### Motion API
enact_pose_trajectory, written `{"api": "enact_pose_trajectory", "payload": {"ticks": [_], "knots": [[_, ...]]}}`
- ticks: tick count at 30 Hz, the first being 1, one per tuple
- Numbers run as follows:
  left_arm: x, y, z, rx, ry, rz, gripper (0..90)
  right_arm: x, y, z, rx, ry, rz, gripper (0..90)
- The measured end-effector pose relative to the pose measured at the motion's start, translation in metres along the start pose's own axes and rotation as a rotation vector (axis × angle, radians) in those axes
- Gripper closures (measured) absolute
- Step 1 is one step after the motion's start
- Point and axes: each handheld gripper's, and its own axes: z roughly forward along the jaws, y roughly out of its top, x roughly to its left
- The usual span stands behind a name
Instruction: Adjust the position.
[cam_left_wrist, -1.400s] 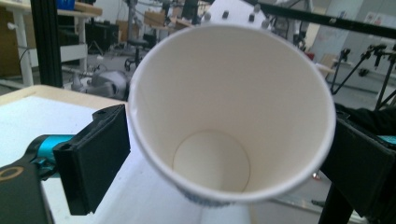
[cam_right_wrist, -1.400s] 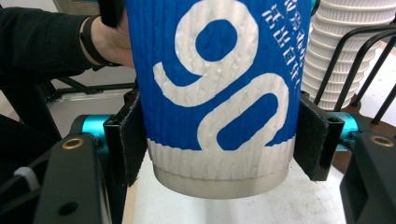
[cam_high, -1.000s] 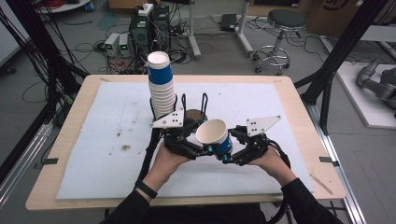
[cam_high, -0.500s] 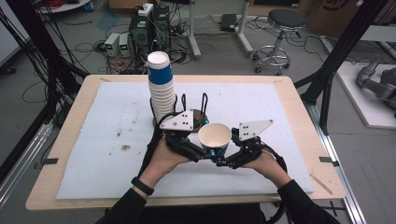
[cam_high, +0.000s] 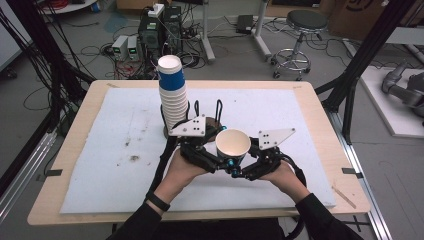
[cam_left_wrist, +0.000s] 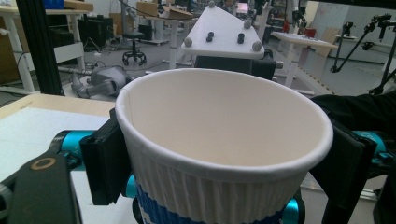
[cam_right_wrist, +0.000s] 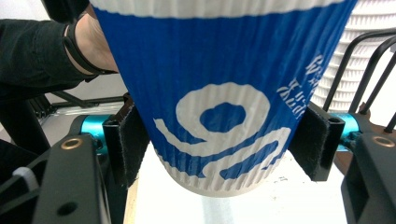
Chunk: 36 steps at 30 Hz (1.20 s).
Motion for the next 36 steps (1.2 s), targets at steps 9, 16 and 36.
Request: {"api": "enact_pose_trajectory", "payload": {"ticks": [9, 16, 36], "knots": [[0.001, -0.003, -0.002, -0.010, 0.016, 0.014, 21.5, 0.001, 0.001, 0.001, -0.025, -0.017, 0.028, 20.9], [0.003, -0.008, -0.001, -0.021, 0.011, -0.013, 21.8, 0.002, 0.004, -0.001, -0.084, -0.006, 0.054, 20.2], [0.003, -0.011, 0.000, -0.039, 0.017, -0.024, 16.0, 0.002, 0.005, -0.001, -0.123, -0.002, 0.083, 24.5]]}}
